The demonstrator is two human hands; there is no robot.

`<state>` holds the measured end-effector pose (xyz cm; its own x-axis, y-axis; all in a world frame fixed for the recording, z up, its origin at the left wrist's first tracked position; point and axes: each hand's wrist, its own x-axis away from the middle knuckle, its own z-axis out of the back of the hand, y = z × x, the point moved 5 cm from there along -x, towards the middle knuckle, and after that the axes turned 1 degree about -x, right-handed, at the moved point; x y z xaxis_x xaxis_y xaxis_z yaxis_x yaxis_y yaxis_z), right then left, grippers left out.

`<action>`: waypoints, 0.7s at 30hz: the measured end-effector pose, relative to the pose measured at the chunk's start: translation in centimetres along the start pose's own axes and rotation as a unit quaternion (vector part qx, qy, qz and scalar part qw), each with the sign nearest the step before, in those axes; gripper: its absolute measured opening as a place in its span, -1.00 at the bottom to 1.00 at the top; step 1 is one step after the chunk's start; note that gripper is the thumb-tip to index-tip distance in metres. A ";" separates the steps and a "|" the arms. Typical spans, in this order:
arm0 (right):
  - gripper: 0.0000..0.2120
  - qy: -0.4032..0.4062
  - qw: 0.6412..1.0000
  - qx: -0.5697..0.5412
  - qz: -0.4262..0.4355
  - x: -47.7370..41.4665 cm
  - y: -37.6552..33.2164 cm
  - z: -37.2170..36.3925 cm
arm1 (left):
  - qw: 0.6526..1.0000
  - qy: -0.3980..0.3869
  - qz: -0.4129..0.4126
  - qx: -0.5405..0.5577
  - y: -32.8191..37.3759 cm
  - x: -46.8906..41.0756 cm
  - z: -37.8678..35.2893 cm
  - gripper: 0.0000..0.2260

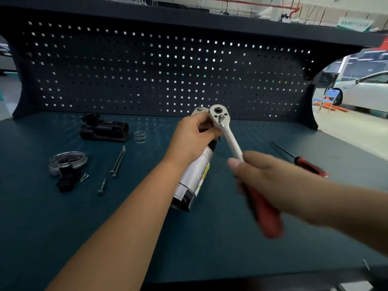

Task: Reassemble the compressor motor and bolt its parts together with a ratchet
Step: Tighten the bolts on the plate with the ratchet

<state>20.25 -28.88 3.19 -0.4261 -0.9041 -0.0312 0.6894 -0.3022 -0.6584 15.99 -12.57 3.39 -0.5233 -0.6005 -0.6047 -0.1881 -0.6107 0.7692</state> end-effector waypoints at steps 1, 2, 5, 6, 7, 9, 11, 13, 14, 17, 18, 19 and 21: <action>-0.57 -0.017 0.997 -0.078 -0.001 -0.3 -0.6 -1.3 | 1.000 0.007 0.004 -0.005 -0.1 -0.1 0.1 -0.86; -0.57 -0.033 0.988 -0.148 -0.003 -0.6 -1.2 -2.5 | 1.000 0.012 0.008 -0.006 -0.1 -0.1 0.2 -0.82; -0.59 -0.066 0.961 -0.267 -0.005 -1.3 -1.8 -4.8 | 1.000 0.008 0.014 -0.013 0.0 0.0 0.2 -0.73; -0.61 -0.070 0.967 -0.244 0.000 -1.4 -1.5 -4.7 | 1.000 0.004 0.014 -0.019 0.0 0.0 0.2 -0.71; -0.65 -0.076 0.976 -0.205 0.004 -1.3 -1.0 -4.1 | 1.000 0.001 0.011 -0.021 -0.1 0.1 0.2 -0.69; -0.70 -0.112 0.988 -0.105 -0.007 -1.2 0.6 -1.9 | 1.000 -0.004 0.006 -0.015 -0.2 0.1 0.3 -0.72; -0.75 -0.129 0.990 0.043 -0.027 -1.5 2.4 1.5 | 1.000 -0.008 -0.006 -0.024 -0.1 0.0 0.3 -0.84; -0.81 -0.074 0.973 0.218 -0.017 -3.1 3.0 6.1 | 0.999 -0.009 -0.022 -0.033 0.2 0.0 0.3 -0.89; -0.84 -0.032 0.963 0.269 -0.003 -4.1 2.8 8.4 | 0.999 -0.010 -0.021 -0.026 0.2 0.0 0.2 -0.89; -0.78 0.108 0.927 0.349 0.088 -7.5 0.4 14.1 | 1.000 -0.014 -0.009 -0.006 0.0 -0.2 0.0 -0.91; -0.73 0.151 0.901 0.387 0.124 -8.6 -0.5 15.2 | 1.000 -0.014 -0.005 -0.007 -0.1 -0.3 0.0 -0.90; -0.67 0.181 0.878 0.416 0.154 -9.5 -1.3 15.8 | 1.000 -0.014 -0.002 -0.005 -0.3 -0.4 0.0 -0.89; -0.59 0.177 0.859 0.445 0.179 -10.8 -2.1 15.7 | 1.000 -0.015 0.002 0.004 -0.5 -0.4 0.2 -0.89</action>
<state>32.65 -23.22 16.69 -0.1360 -0.8864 -0.4425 0.9210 -0.2777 0.2731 16.16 -11.94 3.24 -0.5486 -0.5878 -0.5946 -0.1916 -0.6038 0.7738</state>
